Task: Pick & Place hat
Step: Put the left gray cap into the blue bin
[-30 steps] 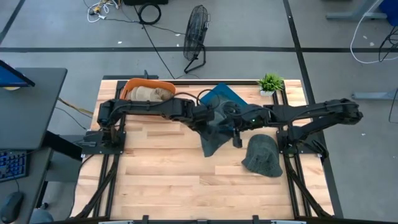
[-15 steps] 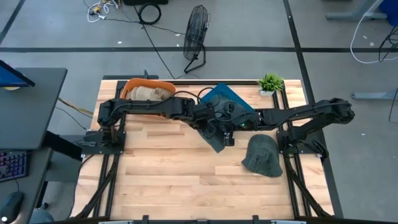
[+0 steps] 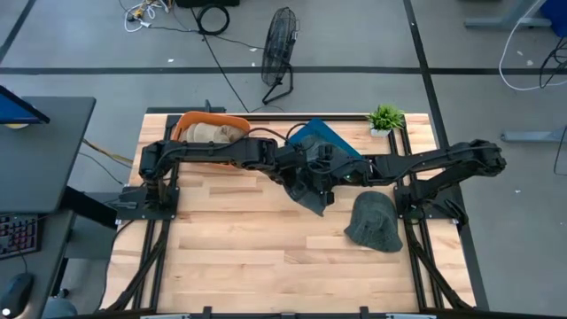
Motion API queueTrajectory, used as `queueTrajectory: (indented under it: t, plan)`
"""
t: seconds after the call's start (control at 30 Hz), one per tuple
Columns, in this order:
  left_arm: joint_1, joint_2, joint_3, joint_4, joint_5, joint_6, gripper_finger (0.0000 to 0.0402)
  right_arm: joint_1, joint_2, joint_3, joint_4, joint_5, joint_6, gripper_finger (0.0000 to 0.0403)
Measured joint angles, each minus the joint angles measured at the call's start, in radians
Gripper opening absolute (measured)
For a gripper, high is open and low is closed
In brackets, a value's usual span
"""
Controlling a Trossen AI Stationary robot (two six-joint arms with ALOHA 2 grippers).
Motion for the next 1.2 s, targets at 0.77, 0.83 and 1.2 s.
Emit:
queueTrajectory:
  t: [0.77, 0.83, 1.2]
  plan:
    - [0.016, 0.000, 0.000, 0.037, 0.014, 0.076, 0.0013, -0.013, -0.004, 0.000, -0.130, 0.000, 0.024, 0.0166]
    - [0.016, 0.000, 0.000, 0.049, 0.013, 0.089, 0.0018, -0.016, -0.005, 0.000, -0.140, 0.010, 0.030, 0.0165]
    - [0.028, -0.001, 0.001, 0.061, -0.057, 0.082, 0.0041, -0.017, -0.002, -0.003, -0.144, 0.008, -0.013, 0.0015]
